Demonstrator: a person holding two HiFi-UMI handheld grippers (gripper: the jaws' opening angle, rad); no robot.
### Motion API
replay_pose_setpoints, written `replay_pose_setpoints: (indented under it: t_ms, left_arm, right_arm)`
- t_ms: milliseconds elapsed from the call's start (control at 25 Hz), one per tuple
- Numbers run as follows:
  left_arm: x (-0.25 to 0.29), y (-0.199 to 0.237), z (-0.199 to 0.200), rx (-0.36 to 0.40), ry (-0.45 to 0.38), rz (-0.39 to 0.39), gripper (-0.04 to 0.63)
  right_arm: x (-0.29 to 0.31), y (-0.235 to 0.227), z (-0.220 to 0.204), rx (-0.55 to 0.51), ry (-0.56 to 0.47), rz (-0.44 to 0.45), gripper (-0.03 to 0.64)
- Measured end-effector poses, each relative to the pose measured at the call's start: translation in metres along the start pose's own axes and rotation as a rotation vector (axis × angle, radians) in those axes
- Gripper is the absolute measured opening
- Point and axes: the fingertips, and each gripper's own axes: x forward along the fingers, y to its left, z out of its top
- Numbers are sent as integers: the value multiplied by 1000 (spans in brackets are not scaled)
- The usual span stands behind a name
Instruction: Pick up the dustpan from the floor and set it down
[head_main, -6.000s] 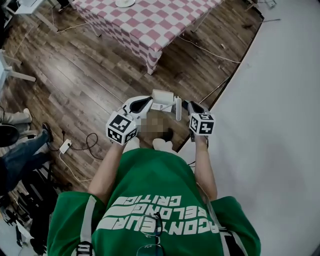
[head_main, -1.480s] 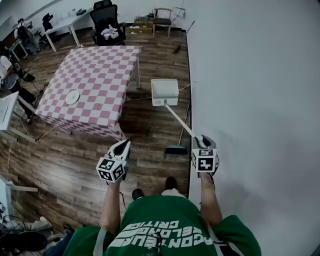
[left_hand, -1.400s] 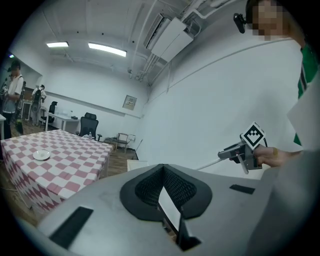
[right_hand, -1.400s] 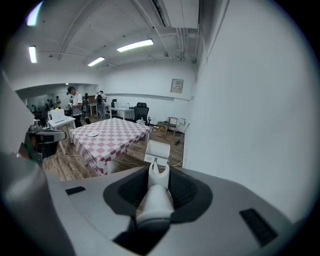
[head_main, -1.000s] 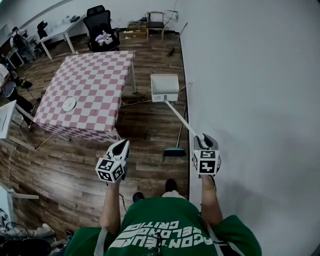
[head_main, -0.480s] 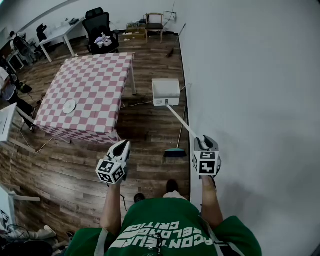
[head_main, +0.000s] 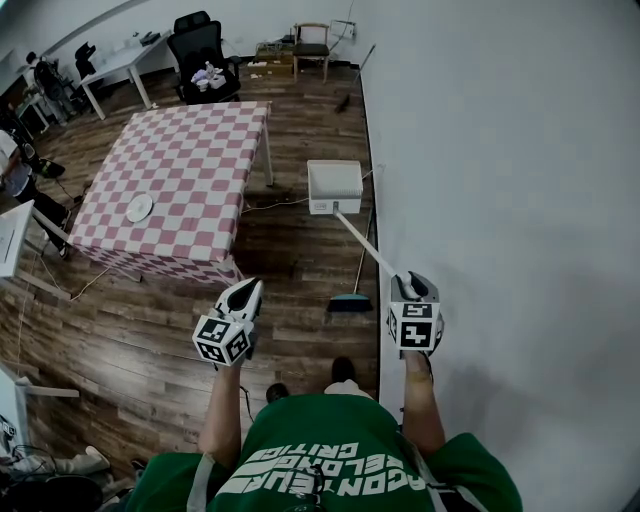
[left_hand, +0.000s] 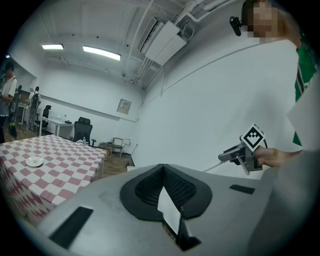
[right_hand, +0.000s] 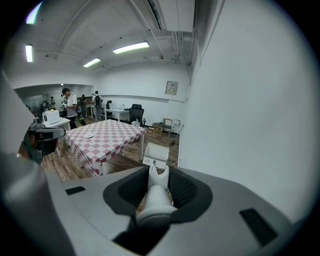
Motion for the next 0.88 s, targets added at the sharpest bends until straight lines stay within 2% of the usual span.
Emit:
replay_pose_setpoints:
  t_ms: [520, 720, 880]
  left_arm:
    - [-3, 2, -7, -6, 7, -11, 3]
    - [-24, -17, 23, -20, 16, -22, 3]
    - [-33, 7, -15, -27, 17, -39, 3]
  right_arm:
    - [-1, 11, -14, -2, 37, -1, 123]
    - [-38, 9, 1, -3, 72, -7, 123]
    - [-23, 33, -30, 3, 81, -26, 123]
